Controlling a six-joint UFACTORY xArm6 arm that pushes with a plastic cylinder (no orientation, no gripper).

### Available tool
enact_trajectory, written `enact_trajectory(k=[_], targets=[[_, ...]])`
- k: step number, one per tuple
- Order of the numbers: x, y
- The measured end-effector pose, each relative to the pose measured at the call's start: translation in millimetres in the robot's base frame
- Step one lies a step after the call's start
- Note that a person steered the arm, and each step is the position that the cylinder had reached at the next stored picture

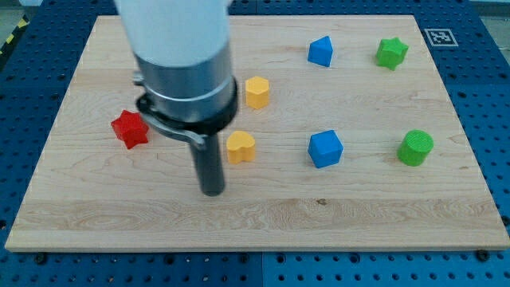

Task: Place the heart at bottom of the hexagon

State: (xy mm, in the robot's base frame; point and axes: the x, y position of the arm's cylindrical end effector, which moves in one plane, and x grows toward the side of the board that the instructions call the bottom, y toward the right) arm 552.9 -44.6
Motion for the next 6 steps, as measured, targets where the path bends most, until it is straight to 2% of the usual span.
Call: enact_trajectory(k=[1,2,3,4,5,6], targets=[[-62,26],[-85,26],[-39,16],[-25,-32],[-67,-44],[-82,-18]])
